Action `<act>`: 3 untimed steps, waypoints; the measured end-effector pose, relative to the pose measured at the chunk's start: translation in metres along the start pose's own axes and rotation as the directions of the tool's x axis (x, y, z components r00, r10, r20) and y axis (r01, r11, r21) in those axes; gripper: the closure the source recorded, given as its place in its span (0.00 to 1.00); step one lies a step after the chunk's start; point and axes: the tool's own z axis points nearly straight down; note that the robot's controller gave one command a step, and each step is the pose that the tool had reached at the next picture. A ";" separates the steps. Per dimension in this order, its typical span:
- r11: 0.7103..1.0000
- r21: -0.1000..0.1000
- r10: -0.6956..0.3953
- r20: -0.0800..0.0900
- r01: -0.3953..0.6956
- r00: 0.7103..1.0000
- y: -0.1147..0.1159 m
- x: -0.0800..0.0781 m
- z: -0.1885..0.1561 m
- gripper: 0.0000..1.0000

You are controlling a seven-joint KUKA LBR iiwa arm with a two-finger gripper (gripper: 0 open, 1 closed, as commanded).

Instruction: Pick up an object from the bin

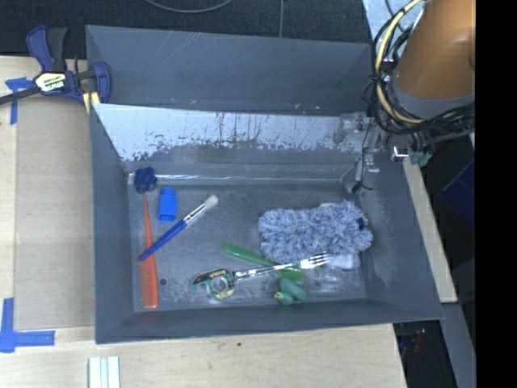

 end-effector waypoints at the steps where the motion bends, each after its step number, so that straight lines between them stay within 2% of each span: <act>1: 1.000 0.000 0.000 0.000 0.000 1.000 0.000 0.000 0.000 0.00; 2: 0.914 -0.002 -0.405 -0.001 0.405 0.914 0.016 0.003 0.067 0.00; 3: 0.822 0.001 -0.570 0.001 0.570 0.822 0.003 0.026 0.077 0.00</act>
Offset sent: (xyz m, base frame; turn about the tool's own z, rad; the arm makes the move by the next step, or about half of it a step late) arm -0.0022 0.0149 -0.0655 -0.4167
